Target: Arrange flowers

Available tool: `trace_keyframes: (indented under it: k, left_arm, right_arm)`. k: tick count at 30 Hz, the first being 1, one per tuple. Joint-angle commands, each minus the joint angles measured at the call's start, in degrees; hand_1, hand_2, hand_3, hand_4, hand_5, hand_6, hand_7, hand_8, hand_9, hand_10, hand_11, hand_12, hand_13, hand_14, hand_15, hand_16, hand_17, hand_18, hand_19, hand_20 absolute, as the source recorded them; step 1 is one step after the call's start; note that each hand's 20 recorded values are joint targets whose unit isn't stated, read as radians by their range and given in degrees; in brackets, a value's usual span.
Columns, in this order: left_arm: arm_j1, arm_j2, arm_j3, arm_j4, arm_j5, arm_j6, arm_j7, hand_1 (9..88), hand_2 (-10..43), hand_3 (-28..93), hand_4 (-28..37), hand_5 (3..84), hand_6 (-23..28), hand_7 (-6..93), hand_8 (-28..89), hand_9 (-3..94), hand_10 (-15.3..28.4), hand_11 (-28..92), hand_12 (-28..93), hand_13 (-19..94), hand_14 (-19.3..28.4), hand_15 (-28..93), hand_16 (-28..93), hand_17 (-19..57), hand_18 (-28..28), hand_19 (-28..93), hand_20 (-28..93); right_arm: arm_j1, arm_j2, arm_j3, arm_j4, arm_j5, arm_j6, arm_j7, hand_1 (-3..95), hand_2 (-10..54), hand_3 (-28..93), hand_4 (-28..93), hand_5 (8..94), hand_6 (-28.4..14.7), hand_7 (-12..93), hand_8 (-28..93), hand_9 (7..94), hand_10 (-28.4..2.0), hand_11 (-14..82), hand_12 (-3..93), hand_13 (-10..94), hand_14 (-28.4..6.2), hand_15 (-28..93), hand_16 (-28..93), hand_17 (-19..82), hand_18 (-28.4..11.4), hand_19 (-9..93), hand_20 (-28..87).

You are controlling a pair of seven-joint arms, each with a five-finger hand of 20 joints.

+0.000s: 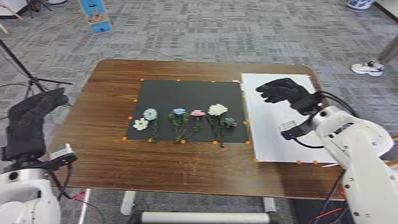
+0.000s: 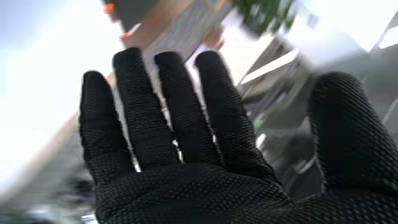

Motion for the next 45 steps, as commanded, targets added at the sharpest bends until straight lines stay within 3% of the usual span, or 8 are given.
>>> trace_keyframes:
  k: [1,12,15,32,37,41,43,45]
  left_arm:
    - [2.61,-2.49,-2.99,-2.08,-0.29,-3.81,-0.54,28.4,9.4,74,-26.9,52.3,1.9,20.5,-10,54.0,13.3,22,11,41,12.7,13,-1,11.2,6.1,4,17]
    - [-5.86,-2.66,2.74,0.70,-1.39,-4.65,0.58,27.9,7.9,74,-26.8,52.1,1.9,20.4,-10,53.8,13.3,21,11,41,12.9,13,-2,11.1,6.2,4,17]
    - [-8.76,-2.87,5.09,1.76,-0.08,-7.55,0.19,27.9,7.7,74,-26.7,52.2,1.9,20.3,-10,53.8,13.3,21,12,41,13.0,13,-2,11.1,6.2,4,17]
    - [-7.35,-3.95,8.03,0.62,0.84,-9.64,-3.82,27.8,4.9,73,-24.6,51.9,2.1,19.8,-10,53.7,13.4,22,12,44,14.7,15,-1,14.1,10.8,16,26]
    - [-12.83,-9.00,13.27,2.37,2.42,-9.26,-6.19,27.8,4.5,73,-24.4,51.8,2.3,19.5,-9,53.7,13.5,22,12,45,14.9,17,-1,14.1,11.3,18,27]
    - [-12.11,-9.32,13.78,2.89,3.51,-10.18,-6.05,27.5,4.1,73,-24.3,51.7,2.1,19.6,-9,53.7,13.5,22,12,46,15.7,19,0,13.8,11.4,18,27]
    - [-13.76,-9.81,15.31,3.41,0.58,-9.24,-5.06,27.4,4.0,74,-24.3,51.9,2.1,19.7,-9,53.9,13.4,22,12,47,15.7,19,-1,13.8,11.4,18,27]
    - [-14.97,-9.50,15.16,3.77,2.90,-11.07,-4.70,27.4,4.0,74,-24.3,51.8,2.1,19.7,-9,53.9,13.4,22,12,47,15.7,20,-1,13.8,11.4,18,27]
  right_arm:
    - [-7.23,-12.41,1.71,2.84,40.28,9.90,-16.23,10.4,9.2,66,-18,48.4,-2.7,12,-7,49.5,-15.6,6.3,18.3,38,-16.2,10,31,17,-16.7,20,31]
    - [-12.45,-15.08,4.06,-0.33,38.81,16.61,-28.35,-0.2,7.7,73,-21,40.9,-0.5,11,-9,43.2,-13.3,5.1,11.6,29,-9.0,8,12,18,-10.1,1,26]
    - [-13.83,-14.76,6.15,-1.92,36.61,16.36,-29.56,0.3,7.6,73,-21,43.5,-1.0,12,-9,44.6,-13.5,5.5,11.8,31,-9.0,9,12,19,-9.5,1,26]
    - [-21.60,-13.04,7.59,-6.43,38.37,19.65,-21.71,5.9,7.5,72,-19,55.5,-2.1,14,-9,57.5,-15.1,8.4,16.1,47,-14.3,16,20,26,-12.6,9,38]
    - [-25.79,-14.37,8.48,-9.44,39.75,24.46,-22.85,7.0,7.3,71,-18,56.6,-2.1,15,-9,58.6,-15.4,8.4,17.4,49,-14.6,16,23,26,-13.4,13,41]
    - [-25.42,-16.90,6.41,-8.30,36.81,23.61,-23.53,7.5,6.7,72,-18,57.9,-1.6,17,-9,61.0,-15.4,9.8,19.6,53,-14.9,18,28,26,-14.1,18,43]
    - [-24.28,-15.73,5.72,-7.84,38.36,23.00,-22.30,8.1,6.2,72,-18,59.5,-1.2,19,-9,62.6,-15.4,10.8,20.2,54,-14.9,19,29,25,-14.4,20,43]
    - [-23.44,-14.58,5.96,-7.84,38.00,22.14,-23.06,8.5,6.0,72,-18,60.4,-1.2,19,-9,64.0,-15.7,12.2,20.8,55,-14.9,20,30,26,-14.5,21,44]
